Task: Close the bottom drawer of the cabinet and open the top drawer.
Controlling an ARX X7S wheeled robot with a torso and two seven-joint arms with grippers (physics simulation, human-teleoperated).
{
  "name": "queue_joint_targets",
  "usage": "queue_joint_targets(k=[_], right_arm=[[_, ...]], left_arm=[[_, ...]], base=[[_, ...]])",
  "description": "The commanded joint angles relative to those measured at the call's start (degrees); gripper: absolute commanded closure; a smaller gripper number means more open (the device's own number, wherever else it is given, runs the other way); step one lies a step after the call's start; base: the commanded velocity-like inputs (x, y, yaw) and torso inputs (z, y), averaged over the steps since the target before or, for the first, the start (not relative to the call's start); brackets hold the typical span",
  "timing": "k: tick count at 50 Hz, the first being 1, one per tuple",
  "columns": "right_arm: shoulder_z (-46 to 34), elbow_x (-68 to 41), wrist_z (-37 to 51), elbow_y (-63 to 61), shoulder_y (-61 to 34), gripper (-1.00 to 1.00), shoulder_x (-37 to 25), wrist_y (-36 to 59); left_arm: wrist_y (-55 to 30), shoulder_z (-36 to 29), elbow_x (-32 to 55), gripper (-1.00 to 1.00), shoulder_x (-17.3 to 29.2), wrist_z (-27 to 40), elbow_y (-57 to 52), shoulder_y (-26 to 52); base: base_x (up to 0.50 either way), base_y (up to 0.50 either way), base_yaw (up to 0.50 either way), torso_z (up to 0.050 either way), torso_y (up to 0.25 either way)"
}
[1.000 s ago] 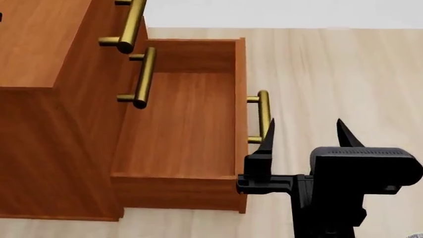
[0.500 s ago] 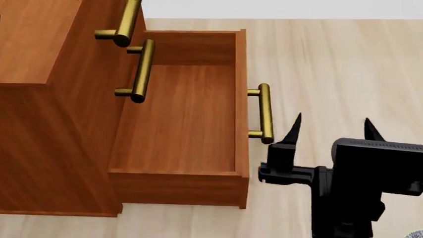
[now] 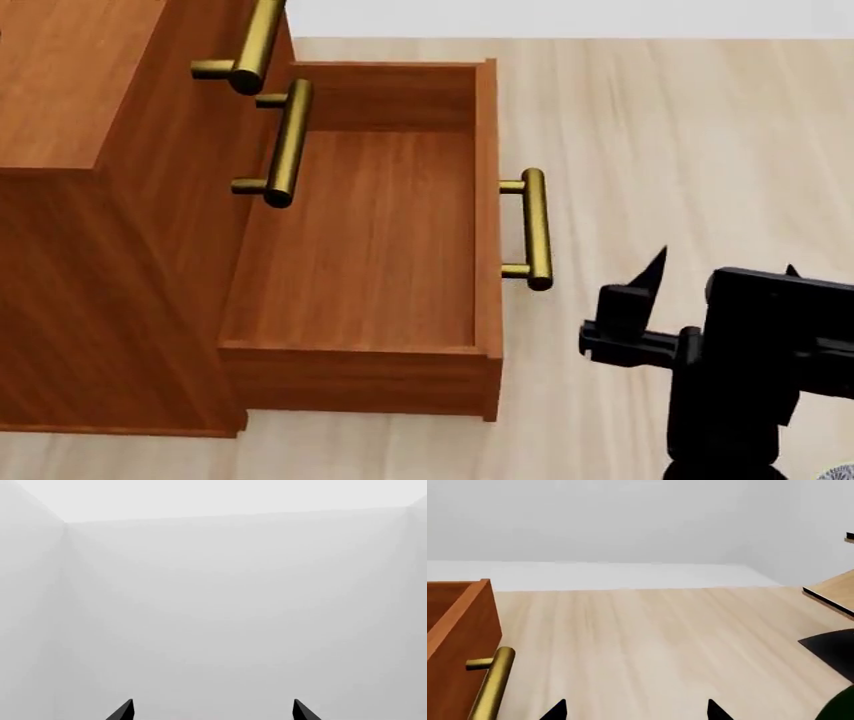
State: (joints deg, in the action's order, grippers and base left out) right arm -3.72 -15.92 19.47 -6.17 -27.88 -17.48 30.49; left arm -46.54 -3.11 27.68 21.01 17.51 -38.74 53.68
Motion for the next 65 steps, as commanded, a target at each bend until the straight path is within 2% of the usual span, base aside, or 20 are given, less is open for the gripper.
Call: queue_joint_targets(k=[1,25,65], right_arm=[[-1.85,1.44,-1.00,8.62,-2.74,-1.00,0.39,-1.76],[-9.92,4.54,-7.19,30.23,-9.93,-1.00,5.25,-9.87],[-16.77,2.43,-16.45,36.63,-13.96,-1.00,10.72,-13.43]], left_arm=[[-0.16,0.09,0.35,-1.00,0.21,0.27,-0.19,0.16],[-0.23,-0.08,0.82,-1.00,0.66,0.58,-0.02,0.76],[-0.51,0.06,1.91,-1.00,1.37,1.31,-0.43,1.06]], base=[[0.00,0.00,0.00,0.000,0.000],[0.00,0.00,0.00,0.000,0.000],[0.00,0.00,0.00,0.000,0.000]])
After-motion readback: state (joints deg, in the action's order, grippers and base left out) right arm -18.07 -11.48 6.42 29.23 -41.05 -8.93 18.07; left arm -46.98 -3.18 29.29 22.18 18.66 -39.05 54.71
